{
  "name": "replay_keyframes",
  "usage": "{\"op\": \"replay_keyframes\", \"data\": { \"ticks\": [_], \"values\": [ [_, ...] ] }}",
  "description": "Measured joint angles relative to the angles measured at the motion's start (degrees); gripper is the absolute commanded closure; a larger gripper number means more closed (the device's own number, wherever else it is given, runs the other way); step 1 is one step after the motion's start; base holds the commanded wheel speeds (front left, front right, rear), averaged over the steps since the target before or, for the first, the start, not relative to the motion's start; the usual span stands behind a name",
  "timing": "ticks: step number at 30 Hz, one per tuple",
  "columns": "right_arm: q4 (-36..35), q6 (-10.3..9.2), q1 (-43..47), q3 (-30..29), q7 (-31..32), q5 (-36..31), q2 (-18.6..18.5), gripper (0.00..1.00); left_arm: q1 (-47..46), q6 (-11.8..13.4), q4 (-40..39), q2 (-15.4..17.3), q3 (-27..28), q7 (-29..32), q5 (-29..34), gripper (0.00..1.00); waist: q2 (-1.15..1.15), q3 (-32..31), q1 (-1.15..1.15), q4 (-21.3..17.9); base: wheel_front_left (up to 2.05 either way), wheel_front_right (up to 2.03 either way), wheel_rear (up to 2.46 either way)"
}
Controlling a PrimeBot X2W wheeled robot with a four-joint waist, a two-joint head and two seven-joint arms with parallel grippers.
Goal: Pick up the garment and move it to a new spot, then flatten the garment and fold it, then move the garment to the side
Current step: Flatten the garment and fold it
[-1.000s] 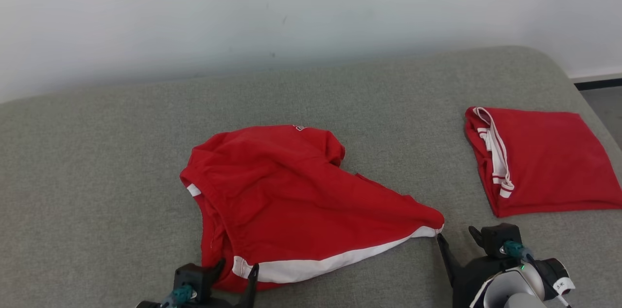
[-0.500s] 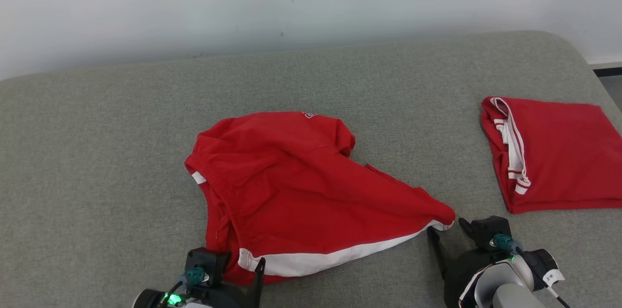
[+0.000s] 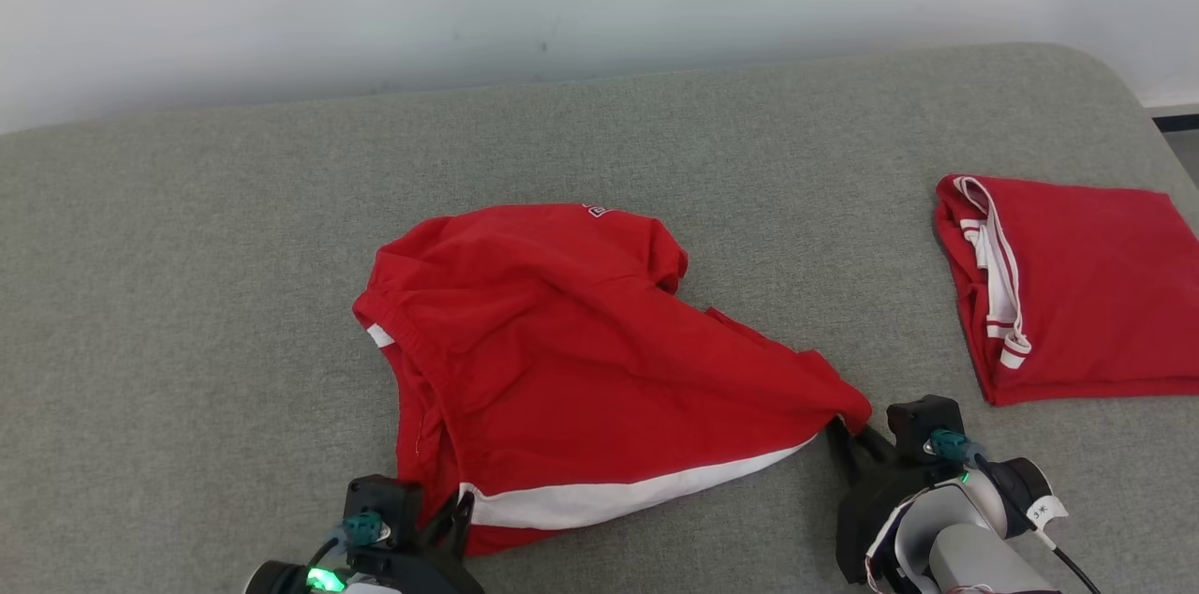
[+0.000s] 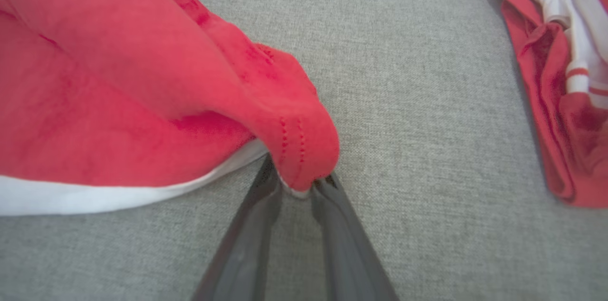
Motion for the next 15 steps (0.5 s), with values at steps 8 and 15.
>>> {"op": "replay_keyframes", "data": {
  "ticks": [8,15],
  "values": [
    [-0.5,0.00,-0.3,1.3,-1.9,4.8,-0.4,1.00,-0.9,-0.1,-1.4,-1.5,1.7,-3.8,-5.5,1.00,0.00,-0.7,0.00,0.2,0.00,0.00,0.00],
    [-11.3,0.00,0.4,6.3,1.8,13.3,-3.1,1.00,-4.4,-2.0,-8.4,-2.5,3.8,-5.5,-14.0,1.00,0.00,-2.5,0.00,0.2,0.00,0.00,0.00]
  ]
}}
